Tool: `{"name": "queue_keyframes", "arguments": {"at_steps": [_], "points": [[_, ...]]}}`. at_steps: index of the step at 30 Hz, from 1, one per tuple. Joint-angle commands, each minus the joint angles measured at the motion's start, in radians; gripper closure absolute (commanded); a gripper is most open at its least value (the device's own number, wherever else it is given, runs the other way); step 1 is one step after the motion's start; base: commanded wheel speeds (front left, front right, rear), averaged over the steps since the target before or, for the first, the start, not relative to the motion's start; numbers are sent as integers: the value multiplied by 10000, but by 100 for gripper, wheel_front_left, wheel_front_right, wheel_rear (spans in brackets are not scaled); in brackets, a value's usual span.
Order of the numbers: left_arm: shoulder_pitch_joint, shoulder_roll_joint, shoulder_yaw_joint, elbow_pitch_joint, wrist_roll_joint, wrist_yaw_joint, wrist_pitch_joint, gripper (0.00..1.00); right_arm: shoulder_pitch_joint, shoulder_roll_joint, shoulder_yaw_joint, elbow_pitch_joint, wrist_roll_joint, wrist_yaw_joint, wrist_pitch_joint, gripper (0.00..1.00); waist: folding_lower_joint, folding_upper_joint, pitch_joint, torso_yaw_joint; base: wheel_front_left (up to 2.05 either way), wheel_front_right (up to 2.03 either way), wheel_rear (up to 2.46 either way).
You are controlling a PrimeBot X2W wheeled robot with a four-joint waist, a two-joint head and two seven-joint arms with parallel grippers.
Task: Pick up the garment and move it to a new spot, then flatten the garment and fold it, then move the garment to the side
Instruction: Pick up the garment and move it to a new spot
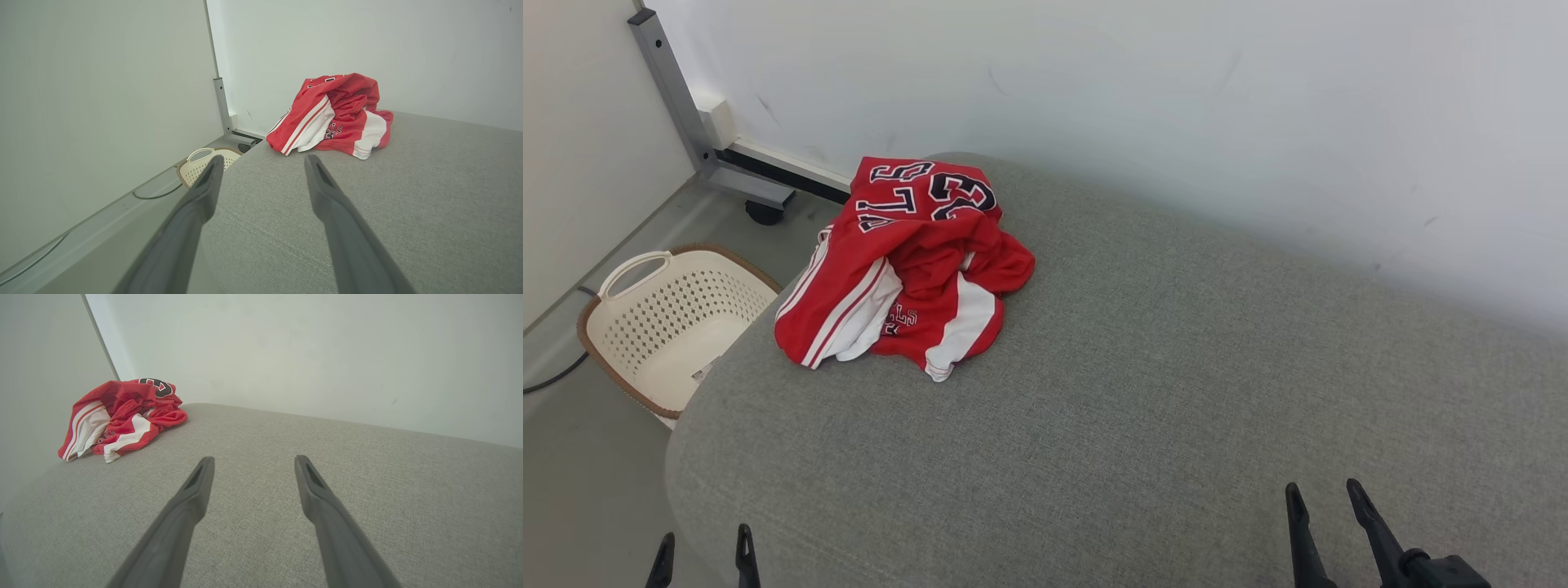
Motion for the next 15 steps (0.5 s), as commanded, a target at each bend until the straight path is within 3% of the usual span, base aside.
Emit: {"name": "queue_keyframes", "arguments": {"at_steps": [1, 8, 15], "points": [[33, -32, 23, -44, -28, 44, -24, 0, -18, -25, 31, -18, -10, -21, -16, 0, 0, 0, 5, -2, 0, 0, 0], [-111, -56, 102, 26, -43, 28, -24, 0, 92, -25, 95, 2, 44, -21, -15, 0, 0, 0, -46, -84, 0, 0, 0], [-704, -60, 231, 115, -150, -80, -23, 0, -240, -28, 177, -64, -99, -21, -16, 0, 0, 0, 214, -732, 0, 0, 0]]}}
